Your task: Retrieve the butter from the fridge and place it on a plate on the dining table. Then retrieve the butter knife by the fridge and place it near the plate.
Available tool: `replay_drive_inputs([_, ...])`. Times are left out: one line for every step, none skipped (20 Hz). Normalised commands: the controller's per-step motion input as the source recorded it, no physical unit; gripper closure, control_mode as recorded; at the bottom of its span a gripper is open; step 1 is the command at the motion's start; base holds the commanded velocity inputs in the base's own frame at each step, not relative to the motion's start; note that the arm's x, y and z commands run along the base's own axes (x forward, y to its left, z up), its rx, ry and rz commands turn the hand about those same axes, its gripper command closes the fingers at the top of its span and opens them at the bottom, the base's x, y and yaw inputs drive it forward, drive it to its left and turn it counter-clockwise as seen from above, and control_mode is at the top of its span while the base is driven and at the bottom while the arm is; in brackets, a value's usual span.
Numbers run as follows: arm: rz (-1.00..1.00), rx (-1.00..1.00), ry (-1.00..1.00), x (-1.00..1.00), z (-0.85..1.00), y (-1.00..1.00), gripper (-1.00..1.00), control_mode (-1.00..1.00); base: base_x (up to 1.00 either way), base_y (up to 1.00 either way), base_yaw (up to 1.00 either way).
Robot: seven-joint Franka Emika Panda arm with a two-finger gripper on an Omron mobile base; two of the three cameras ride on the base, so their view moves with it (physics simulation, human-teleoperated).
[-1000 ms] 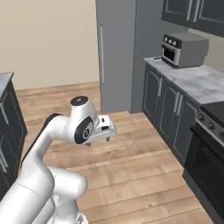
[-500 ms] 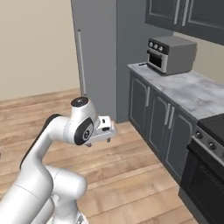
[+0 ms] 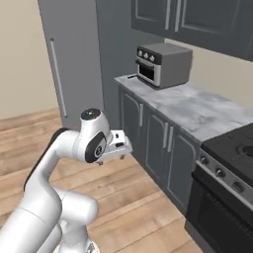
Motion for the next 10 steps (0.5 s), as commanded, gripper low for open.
replay_drive_inputs([0.0, 0.0, 0.0, 0.0, 0.0, 0.0, -1.0, 1.0, 0.67, 0.52, -0.49])
replay_drive_inputs([0.0, 0.0, 0.0, 0.0, 0.0, 0.0, -1.0, 1.0, 0.66, 0.57, -0.5])
replay_drive_inputs([0.0, 0.0, 0.0, 0.0, 0.0, 0.0, -1.0, 1.0, 0.64, 0.61, -0.49])
replay_drive_inputs([0.0, 0.0, 0.0, 0.0, 0.0, 0.0, -1.0, 1.0, 0.63, 0.71, -0.49])
replay_drive_inputs([0.0, 0.0, 0.0, 0.0, 0.0, 0.0, -1.0, 1.0, 0.59, 0.79, -0.5])
replay_drive_inputs([0.0, 0.0, 0.0, 0.0, 0.0, 0.0, -1.0, 1.0, 0.69, 1.0, -0.52])
replay_drive_inputs([0.0, 0.0, 0.0, 0.0, 0.0, 0.0, -1.0, 1.0, 0.65, 1.0, -0.52])
replay_drive_inputs([0.0, 0.0, 0.0, 0.0, 0.0, 0.0, -1.0, 1.0, 0.64, 1.0, -0.51])
replay_drive_inputs([0.0, 0.0, 0.0, 0.0, 0.0, 0.0, -1.0, 1.0, 0.63, 1.0, -0.51])
replay_drive_inputs([0.0, 0.0, 0.0, 0.0, 0.0, 0.0, -1.0, 1.0, 0.61, 1.0, -0.51])
